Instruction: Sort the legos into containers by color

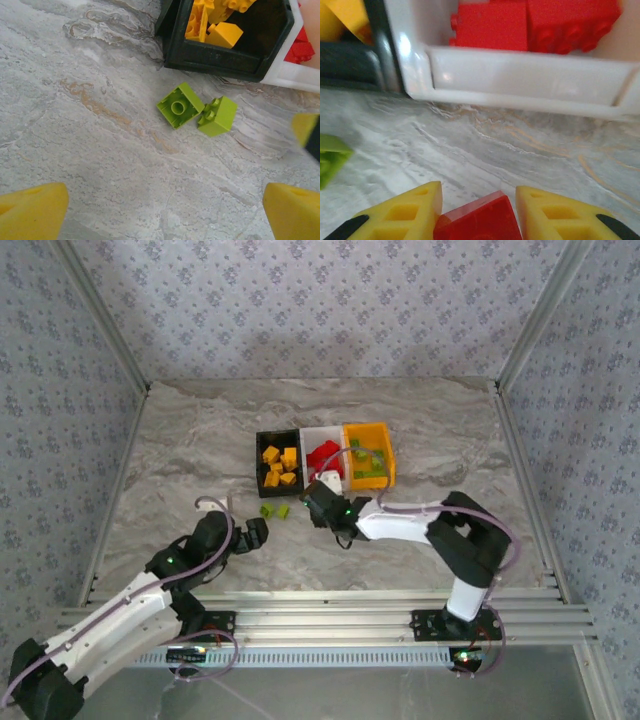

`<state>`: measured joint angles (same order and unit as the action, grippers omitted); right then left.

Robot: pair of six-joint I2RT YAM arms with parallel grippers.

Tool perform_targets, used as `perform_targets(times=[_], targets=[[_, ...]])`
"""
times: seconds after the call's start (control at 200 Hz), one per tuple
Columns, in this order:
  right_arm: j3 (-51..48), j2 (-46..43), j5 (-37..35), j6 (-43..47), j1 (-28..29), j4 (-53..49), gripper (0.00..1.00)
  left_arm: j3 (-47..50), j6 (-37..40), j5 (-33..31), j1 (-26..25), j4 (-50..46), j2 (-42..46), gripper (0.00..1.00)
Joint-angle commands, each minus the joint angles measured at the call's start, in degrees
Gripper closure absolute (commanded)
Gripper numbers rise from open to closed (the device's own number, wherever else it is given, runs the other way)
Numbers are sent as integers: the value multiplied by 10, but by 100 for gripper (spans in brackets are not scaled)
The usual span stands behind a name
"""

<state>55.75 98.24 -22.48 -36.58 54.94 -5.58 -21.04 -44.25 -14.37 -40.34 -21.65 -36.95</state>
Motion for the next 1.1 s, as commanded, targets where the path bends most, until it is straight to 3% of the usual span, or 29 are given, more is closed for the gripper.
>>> perform_targets(times=[0.0,0.23,0.5,0.545,0.605,0.64,0.81,1.094], targets=[[17,-62,12,0,-17,-16,69,-22,13,7,4,22,-4,0],[130,-5,82,-6,-96,-88,70,-35,24,2,7,22,-16,0],[272,109,111,-1,-161,-138,67,-66,48,19,12,27,-84,0],[293,124,116,0,-165,-148,61,-72,54,21,13,30,-100,0],[320,140,118,1,-170,-166,41,-78,65,28,18,37,-121,0],[328,143,121,0,-173,-166,35,-81,72,34,19,47,-135,1],[306,91,118,28,-167,-143,29,-100,106,36,24,77,-205,4],[144,-50,115,-8,-137,-73,28,-101,122,40,42,192,-298,23]])
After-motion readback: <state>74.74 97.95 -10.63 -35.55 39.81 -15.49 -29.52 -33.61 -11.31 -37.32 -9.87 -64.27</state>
